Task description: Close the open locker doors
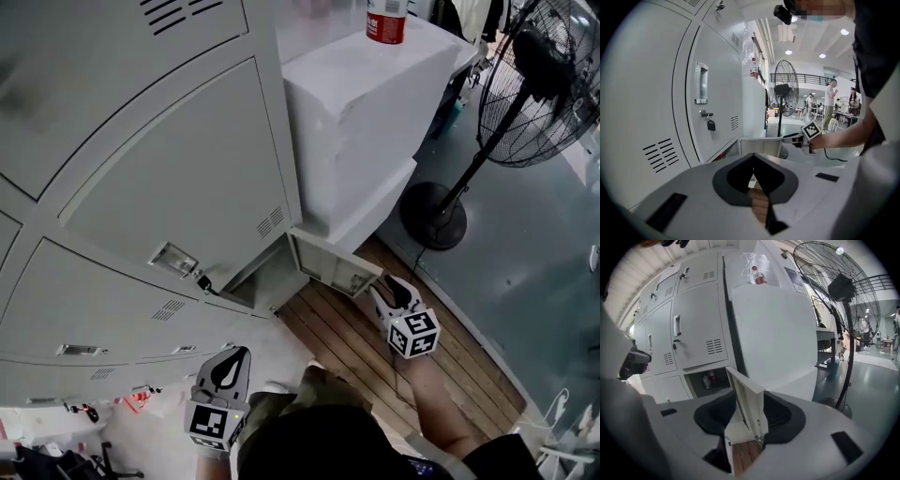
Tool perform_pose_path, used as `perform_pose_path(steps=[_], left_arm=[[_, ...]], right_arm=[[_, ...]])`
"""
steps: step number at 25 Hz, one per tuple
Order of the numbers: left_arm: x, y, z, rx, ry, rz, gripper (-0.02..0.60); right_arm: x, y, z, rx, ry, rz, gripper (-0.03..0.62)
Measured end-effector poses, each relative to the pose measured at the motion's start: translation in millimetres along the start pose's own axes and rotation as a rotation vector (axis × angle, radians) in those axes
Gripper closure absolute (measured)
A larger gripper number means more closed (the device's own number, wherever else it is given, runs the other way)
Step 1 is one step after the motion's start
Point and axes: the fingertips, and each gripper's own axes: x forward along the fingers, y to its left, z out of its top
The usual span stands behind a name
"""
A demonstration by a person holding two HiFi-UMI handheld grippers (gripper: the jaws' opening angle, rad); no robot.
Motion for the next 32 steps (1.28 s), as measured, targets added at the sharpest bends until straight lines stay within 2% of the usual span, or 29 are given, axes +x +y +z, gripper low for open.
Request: perform_pose_path(steps=[10, 13, 18, 32], left_arm=[[-5.8, 13.3, -12.5, 0.021, -0.010, 0.033, 0.574], [-7.9, 13.2, -6.9, -0.019, 0.001, 0.047, 0.574], [-9.5, 13.7, -13.0, -0.025, -0.014, 0.044, 0.574], [-30.6, 21.3, -27.4, -0.062, -0.050, 0.079, 0.574]], right_arm=[[21.2, -9.5, -1.9, -0.032, 0.030, 0.012, 0.387], [24.1, -6.7, -1.0, -0.039, 0.035, 0.019, 0.387], [24.5, -1.8, -2.2, -0.028, 0.038, 0.017, 0.384], [11.4, 42.5, -19.9, -0.067, 0.085, 0.075, 0.384]])
